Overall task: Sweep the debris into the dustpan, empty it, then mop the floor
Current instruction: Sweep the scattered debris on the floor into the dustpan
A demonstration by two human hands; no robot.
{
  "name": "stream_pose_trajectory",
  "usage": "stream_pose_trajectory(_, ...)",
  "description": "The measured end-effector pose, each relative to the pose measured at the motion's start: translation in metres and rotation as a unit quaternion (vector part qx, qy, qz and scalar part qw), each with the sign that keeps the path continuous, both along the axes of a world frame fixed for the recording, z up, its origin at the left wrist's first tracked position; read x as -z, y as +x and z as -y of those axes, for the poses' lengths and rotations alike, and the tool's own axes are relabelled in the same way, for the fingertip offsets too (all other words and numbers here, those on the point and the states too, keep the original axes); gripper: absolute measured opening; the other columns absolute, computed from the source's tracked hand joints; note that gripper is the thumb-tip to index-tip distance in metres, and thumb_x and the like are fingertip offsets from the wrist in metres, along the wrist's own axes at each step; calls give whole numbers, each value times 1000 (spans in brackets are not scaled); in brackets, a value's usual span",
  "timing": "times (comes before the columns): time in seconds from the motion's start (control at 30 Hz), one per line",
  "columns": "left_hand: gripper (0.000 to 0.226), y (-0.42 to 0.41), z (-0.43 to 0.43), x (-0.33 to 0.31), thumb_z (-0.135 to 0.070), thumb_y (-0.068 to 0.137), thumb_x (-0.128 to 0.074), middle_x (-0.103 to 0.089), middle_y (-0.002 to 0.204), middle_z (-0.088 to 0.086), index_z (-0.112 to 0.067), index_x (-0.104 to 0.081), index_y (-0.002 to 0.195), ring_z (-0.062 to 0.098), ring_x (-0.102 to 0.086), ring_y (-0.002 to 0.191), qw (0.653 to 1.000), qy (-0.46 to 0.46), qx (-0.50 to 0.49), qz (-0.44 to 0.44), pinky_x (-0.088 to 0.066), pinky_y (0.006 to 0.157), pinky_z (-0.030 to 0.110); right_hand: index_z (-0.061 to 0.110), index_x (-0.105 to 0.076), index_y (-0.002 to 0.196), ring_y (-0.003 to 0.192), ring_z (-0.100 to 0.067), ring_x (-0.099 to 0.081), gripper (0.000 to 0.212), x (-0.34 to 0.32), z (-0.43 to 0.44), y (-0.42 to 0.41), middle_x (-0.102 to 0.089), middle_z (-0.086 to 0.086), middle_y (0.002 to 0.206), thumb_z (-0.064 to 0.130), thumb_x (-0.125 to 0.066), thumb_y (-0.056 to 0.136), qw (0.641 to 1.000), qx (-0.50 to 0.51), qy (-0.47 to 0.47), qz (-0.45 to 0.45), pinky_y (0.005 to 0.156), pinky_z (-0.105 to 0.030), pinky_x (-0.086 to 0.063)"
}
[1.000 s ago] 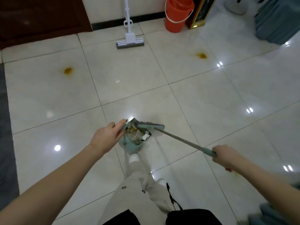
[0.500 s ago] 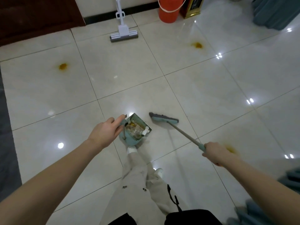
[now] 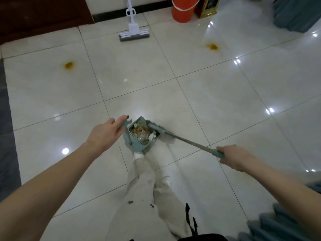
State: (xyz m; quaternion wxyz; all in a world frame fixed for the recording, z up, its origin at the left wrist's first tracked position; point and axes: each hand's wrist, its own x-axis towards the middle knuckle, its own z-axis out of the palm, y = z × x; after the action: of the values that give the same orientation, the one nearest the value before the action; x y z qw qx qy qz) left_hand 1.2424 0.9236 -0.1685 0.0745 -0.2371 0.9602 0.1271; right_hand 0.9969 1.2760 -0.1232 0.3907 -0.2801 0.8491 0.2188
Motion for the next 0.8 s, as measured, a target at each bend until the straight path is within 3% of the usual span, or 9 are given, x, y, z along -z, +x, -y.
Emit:
stream_pose_trajectory(0.07,36,8,-5,-1,-42,96,-31,-56,89,9,-33,-24,130,31,-56,58,1000,-7,-20,-11,-46,49,35,25,-49,135,67,-11,-51,41,-2,-1,-5,-60,0,104,28,-56,95,1000,-4,-11,4,57,-24,-43)
stream_pose_trajectory(0.17,40,19,-10,-1,-44,95,-30,-56,87,9,-29,-30,132,29,-54,54,999,-16,-30,-13,-39,46,30,23,-53,130,58,-8,-45,35,3,10,-6,-56,1,93,27,-56,96,1000,4,-28,-13,58,-26,-48)
stream_pose_trajectory(0.3,39,37,-14,3,-43,96,-31,-55,88,8,-29,-30,132,26,-52,54,999,3,-35,-1,-41,46,30,18,-59,118,81,-24,-64,25,23,46,3,-62,-5,96,23,-54,95,998,29,-39,-26,69,-34,-54)
stream_pose_trajectory(0.4,35,49,-2,8,-40,97,-35,-55,86,7,-28,-31,130,24,-52,56,997,10,-78,-16,-37,47,28,14,-59,121,95,-27,-65,28,45,76,20,-63,-8,109,21,-51,95,997,47,-40,-42,75,-33,-52)
stream_pose_trajectory(0.47,34,57,4,9,-39,98,-36,-54,85,6,-28,-31,130,23,-52,56,996,9,-91,-13,-35,46,26,13,-59,121,94,-27,-63,28,53,91,37,-62,-8,106,17,-46,97,998,25,-35,-42,71,-32,-47)
stream_pose_trajectory(0.53,34,61,4,11,-39,98,-35,-53,85,5,-28,-29,129,23,-53,56,996,20,-80,-13,-42,45,29,12,-57,121,87,-26,-60,28,55,97,58,-58,-7,98,14,-40,99,999,-8,-31,-39,67,-32,-43)
stream_pose_trajectory(0.63,34,61,5,13,-38,96,-36,-54,84,8,-29,-29,129,27,-54,54,997,38,-67,-25,-50,46,36,13,-51,125,92,-26,-62,30,43,90,85,-59,-6,99,13,-34,101,998,-52,-24,-24,67,-31,-41)
stream_pose_trajectory(0.73,37,60,10,15,-36,97,-38,-54,82,7,-28,-32,132,28,-53,52,997,41,-65,-27,-51,46,39,17,-44,131,72,-20,-51,32,23,74,101,-37,4,72,13,-32,102,994,-109,0,-9,62,-30,-40)
stream_pose_trajectory(0.8,38,60,16,16,-37,97,-38,-54,81,7,-27,-33,133,29,-54,52,997,37,-64,-32,-51,46,39,21,-41,132,56,-14,-39,35,10,67,103,-29,5,68,10,-33,100,991,-132,12,-12,55,-28,-37)
